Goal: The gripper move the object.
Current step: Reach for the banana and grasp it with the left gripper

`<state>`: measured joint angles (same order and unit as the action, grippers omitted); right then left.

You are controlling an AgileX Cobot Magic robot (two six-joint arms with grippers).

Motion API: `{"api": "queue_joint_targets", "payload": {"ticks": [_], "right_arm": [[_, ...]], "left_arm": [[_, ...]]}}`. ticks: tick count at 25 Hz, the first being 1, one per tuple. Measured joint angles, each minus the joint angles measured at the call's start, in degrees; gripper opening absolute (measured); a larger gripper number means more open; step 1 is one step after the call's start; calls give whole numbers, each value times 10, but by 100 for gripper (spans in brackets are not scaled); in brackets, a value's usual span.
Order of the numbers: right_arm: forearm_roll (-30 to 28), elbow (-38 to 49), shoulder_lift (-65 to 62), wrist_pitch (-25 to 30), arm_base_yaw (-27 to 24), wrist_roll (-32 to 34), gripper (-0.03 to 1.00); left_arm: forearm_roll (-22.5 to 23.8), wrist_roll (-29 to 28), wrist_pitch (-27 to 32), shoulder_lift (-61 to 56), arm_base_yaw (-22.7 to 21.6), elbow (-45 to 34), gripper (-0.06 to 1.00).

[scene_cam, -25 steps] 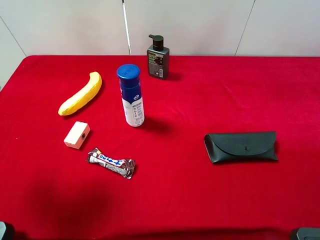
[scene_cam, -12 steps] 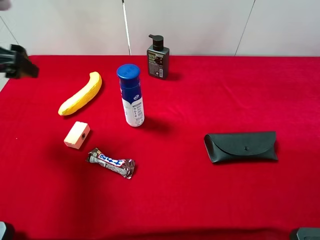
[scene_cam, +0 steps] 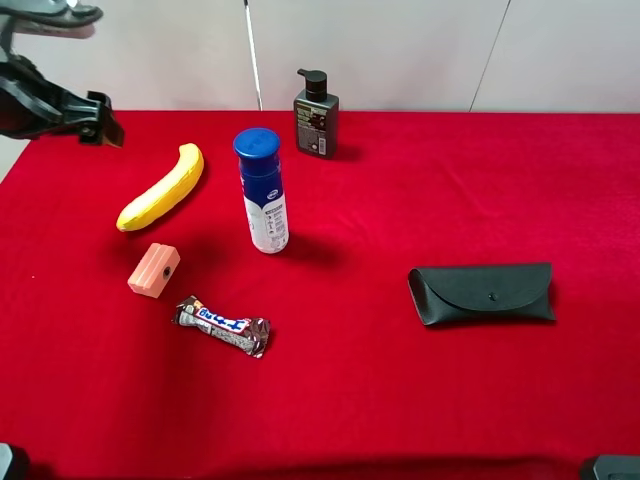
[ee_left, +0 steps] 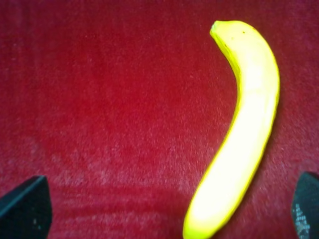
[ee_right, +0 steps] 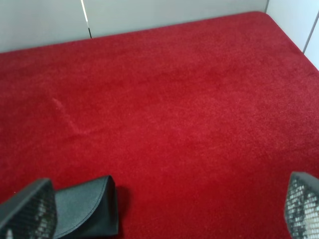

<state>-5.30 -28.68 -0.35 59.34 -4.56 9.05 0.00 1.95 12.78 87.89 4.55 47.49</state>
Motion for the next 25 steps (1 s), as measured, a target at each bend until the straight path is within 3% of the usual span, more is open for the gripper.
{"api": "queue_joint_targets", "payload": {"ticks": [15,25], "right_arm": [[0,0,0,0,0,0,69],[0,0,0,0,0,0,69]], "left_arm": [[0,0,-144,118,26,14,95],[0,0,-169,169,74,16,95]]}}
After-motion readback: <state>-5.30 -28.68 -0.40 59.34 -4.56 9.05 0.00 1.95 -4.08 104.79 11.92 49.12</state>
